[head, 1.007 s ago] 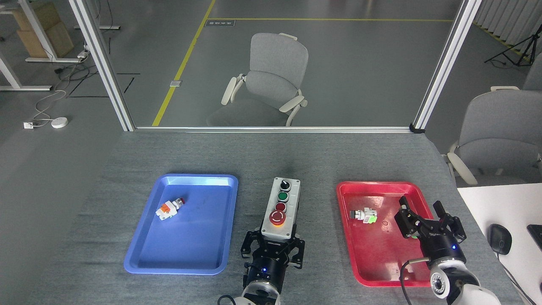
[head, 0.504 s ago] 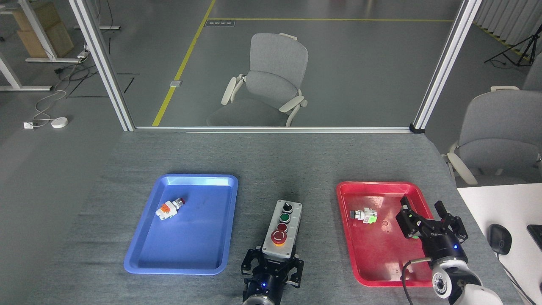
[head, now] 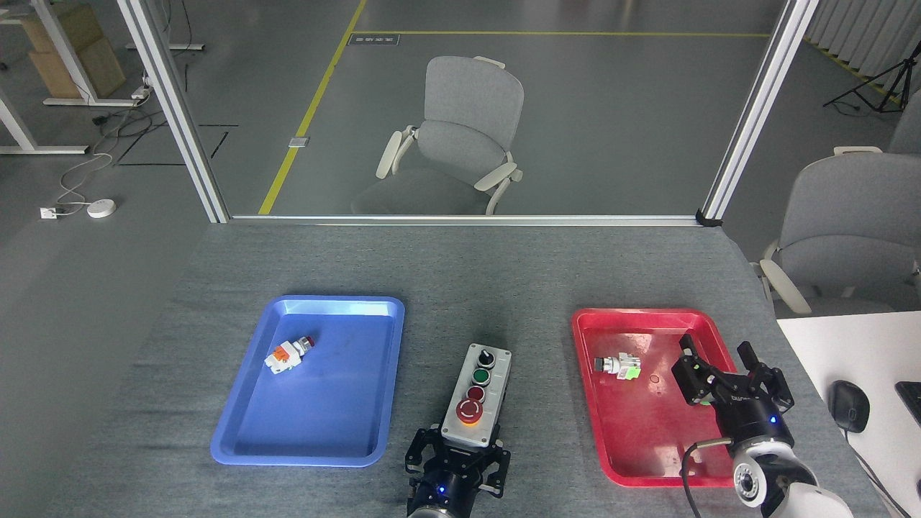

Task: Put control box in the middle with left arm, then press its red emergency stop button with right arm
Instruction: 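Release the control box and open the left gripper, then withdraw the left gripper and swing the right gripper toward the control box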

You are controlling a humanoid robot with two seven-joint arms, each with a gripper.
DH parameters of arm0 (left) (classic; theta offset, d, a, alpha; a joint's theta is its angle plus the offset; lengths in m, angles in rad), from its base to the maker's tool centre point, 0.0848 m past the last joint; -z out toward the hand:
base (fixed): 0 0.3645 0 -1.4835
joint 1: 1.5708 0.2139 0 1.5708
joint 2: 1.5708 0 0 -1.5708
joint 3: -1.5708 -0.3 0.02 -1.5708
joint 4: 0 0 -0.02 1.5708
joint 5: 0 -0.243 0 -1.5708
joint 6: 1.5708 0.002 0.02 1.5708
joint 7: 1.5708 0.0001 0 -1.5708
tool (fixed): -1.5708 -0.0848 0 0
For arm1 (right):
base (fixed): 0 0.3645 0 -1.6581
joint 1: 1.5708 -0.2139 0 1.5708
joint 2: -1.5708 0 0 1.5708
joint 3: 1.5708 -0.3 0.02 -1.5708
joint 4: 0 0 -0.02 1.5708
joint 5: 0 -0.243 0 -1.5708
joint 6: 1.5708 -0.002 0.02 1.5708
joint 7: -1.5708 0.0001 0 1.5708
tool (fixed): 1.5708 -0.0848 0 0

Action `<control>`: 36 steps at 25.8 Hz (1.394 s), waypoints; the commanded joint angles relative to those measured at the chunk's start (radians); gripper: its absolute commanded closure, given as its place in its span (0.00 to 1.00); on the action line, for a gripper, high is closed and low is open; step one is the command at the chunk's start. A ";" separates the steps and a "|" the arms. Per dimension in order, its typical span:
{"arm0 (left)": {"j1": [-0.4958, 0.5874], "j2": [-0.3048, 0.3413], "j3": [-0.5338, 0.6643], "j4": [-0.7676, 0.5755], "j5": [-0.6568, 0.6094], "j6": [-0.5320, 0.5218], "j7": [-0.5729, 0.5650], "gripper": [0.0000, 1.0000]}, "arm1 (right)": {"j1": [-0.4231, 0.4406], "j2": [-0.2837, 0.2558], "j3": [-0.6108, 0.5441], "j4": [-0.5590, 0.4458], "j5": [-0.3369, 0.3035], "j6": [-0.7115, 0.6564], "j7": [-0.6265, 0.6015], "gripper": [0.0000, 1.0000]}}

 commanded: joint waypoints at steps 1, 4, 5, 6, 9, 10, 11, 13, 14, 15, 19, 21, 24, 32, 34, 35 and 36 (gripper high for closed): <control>-0.001 0.001 0.000 -0.003 -0.002 0.007 0.039 0.01 | 0.000 0.001 -0.001 0.001 0.001 0.000 -0.003 0.00; -0.001 0.001 0.006 -0.027 -0.002 0.011 0.050 0.01 | 0.000 0.002 -0.001 0.004 0.001 0.000 -0.003 0.00; -0.001 0.001 0.008 -0.041 -0.002 0.013 0.058 0.01 | 0.000 0.002 -0.002 0.006 0.001 0.000 -0.003 0.00; -0.001 0.001 0.008 -0.055 -0.004 0.016 0.059 0.01 | 0.000 0.002 -0.002 0.006 0.001 0.000 -0.003 0.00; 0.005 0.002 0.009 -0.131 -0.014 0.050 0.059 0.01 | -0.002 0.004 -0.002 0.006 0.001 0.000 -0.003 0.00; 0.008 0.004 0.009 -0.165 -0.018 0.070 0.059 0.01 | -0.002 0.002 -0.002 0.006 0.001 0.000 -0.005 0.00; 0.010 0.011 0.008 -0.200 -0.018 0.087 0.058 0.01 | -0.003 0.002 -0.004 0.006 0.001 0.000 -0.006 0.00; 0.010 0.045 0.008 -0.273 -0.019 0.114 0.053 0.01 | -0.009 0.001 -0.004 0.009 0.001 0.002 -0.009 0.01; 0.010 0.057 0.009 -0.302 -0.018 0.120 0.052 0.01 | -0.023 -0.001 -0.002 0.014 0.001 0.005 -0.011 0.01; 0.010 0.067 0.009 -0.325 -0.019 0.126 0.050 0.01 | -0.041 -0.002 0.002 0.021 0.001 0.009 -0.012 0.02; 0.008 0.102 0.029 -0.381 -0.019 0.136 0.050 0.01 | -0.081 -0.002 0.010 0.041 0.001 -0.010 -0.046 0.46; 0.008 0.146 0.055 -0.414 -0.019 0.130 0.049 0.01 | -0.097 0.002 0.045 0.046 0.001 -0.063 -0.121 0.67; 0.011 0.248 0.109 -0.477 -0.011 0.105 0.047 0.01 | -0.130 0.001 0.159 0.050 0.010 -0.227 -0.161 1.00; 0.105 0.358 0.424 -0.530 -0.005 -0.159 -0.026 0.01 | -0.173 0.032 0.372 0.054 0.036 -0.486 -0.137 1.00; 0.128 0.363 0.509 -0.550 -0.005 -0.225 -0.066 0.01 | -0.183 0.048 0.423 0.073 0.059 -0.506 -0.100 1.00; 0.136 0.372 0.539 -0.550 -0.007 -0.259 -0.069 0.01 | -0.186 0.055 0.435 0.086 0.062 -0.511 -0.088 1.00; 0.145 0.395 0.572 -0.549 -0.010 -0.294 -0.079 0.01 | -0.186 0.067 0.447 0.101 0.063 -0.512 -0.075 1.00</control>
